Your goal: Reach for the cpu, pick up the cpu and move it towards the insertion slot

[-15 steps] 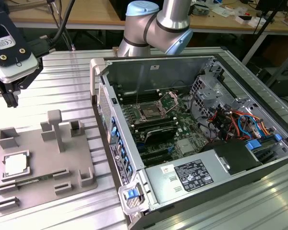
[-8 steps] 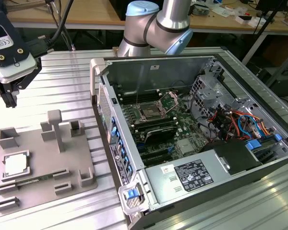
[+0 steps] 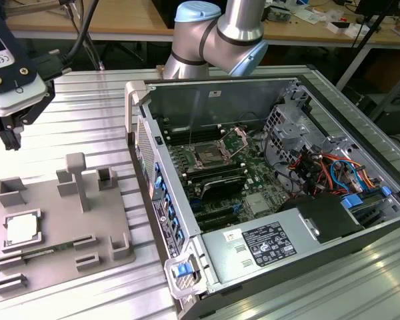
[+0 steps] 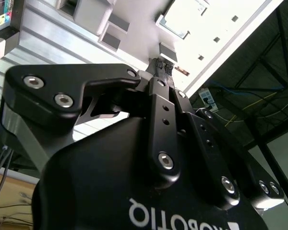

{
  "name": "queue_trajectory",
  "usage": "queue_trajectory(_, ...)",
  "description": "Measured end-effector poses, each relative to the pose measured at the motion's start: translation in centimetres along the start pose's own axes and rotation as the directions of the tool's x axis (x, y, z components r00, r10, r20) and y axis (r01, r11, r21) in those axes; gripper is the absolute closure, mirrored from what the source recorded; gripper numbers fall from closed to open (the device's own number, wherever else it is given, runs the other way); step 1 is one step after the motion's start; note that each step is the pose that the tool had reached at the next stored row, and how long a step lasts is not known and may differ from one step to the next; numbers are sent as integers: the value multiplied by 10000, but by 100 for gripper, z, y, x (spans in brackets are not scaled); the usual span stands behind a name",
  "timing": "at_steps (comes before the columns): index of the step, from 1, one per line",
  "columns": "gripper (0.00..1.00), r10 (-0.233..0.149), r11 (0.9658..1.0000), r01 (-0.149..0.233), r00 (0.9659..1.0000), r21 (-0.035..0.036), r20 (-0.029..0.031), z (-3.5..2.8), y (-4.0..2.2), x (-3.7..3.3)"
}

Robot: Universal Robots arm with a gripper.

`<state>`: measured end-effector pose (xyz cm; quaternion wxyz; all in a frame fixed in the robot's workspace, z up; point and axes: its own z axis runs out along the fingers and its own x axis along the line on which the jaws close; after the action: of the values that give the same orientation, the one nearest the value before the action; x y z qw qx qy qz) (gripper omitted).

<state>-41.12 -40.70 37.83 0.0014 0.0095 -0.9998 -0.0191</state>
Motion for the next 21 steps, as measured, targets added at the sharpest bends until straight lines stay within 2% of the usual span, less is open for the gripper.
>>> queue_trajectory(21, 89, 0, 10000, 0, 10000, 0, -7, 2, 1, 49)
